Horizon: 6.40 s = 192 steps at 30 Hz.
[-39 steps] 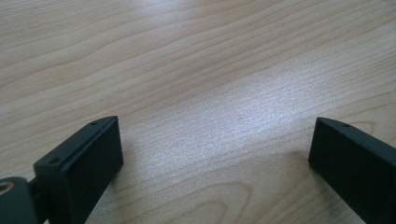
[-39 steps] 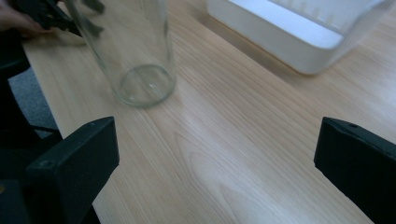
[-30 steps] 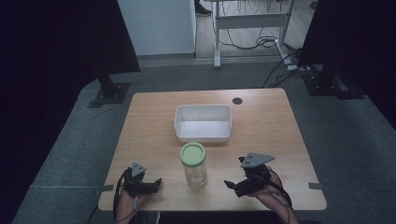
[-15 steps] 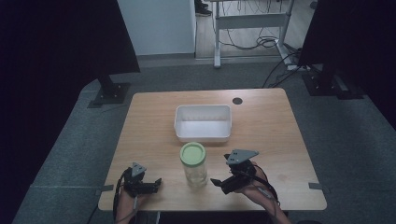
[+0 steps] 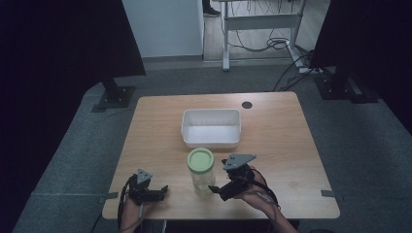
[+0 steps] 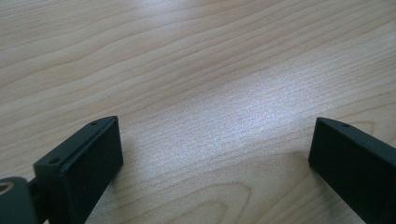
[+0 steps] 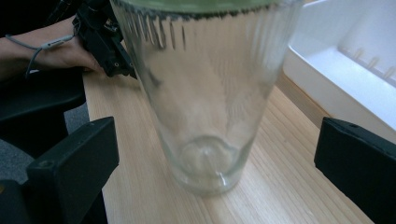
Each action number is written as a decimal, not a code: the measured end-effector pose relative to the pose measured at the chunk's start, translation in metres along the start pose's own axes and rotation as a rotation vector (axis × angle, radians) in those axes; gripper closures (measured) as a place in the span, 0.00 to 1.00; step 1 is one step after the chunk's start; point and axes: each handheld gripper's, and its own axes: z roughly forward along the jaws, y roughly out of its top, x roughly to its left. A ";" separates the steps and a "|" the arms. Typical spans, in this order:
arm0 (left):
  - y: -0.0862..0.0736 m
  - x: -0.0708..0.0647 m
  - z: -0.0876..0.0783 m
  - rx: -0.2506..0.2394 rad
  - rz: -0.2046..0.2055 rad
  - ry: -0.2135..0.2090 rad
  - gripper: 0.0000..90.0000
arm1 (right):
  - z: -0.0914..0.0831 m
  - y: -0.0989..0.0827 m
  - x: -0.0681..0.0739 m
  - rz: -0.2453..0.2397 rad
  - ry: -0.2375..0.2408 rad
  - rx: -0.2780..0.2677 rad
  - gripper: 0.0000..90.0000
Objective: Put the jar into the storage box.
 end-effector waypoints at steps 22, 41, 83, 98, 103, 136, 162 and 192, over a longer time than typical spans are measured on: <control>0.000 0.000 0.000 0.001 0.001 -0.002 0.03 | 0.045 0.023 0.008 -0.003 -0.042 -0.004 0.10; 0.000 0.000 0.000 0.002 0.003 -0.002 0.02 | 0.039 0.032 0.008 0.006 -0.086 0.015 0.12; 0.000 0.000 0.000 0.001 0.003 -0.003 0.02 | 0.029 0.086 -0.046 0.034 -0.153 -0.021 0.12; 0.000 0.000 0.000 0.003 0.003 -0.003 0.02 | 0.030 0.101 -0.066 0.045 -0.179 -0.033 0.12; 0.000 0.000 0.000 0.003 0.003 -0.003 0.02 | 0.030 0.107 -0.072 0.051 -0.191 -0.039 0.12; 0.000 0.000 0.000 0.002 0.003 -0.006 0.02 | 0.060 0.137 -0.118 0.085 -0.260 -0.063 0.12; 0.000 0.000 0.000 0.003 0.006 -0.010 0.02 | 0.112 0.128 -0.154 0.128 -0.302 -0.049 0.12; 0.000 0.000 0.000 0.004 0.011 -0.012 0.02 | 0.143 0.108 -0.167 0.143 -0.300 -0.019 0.11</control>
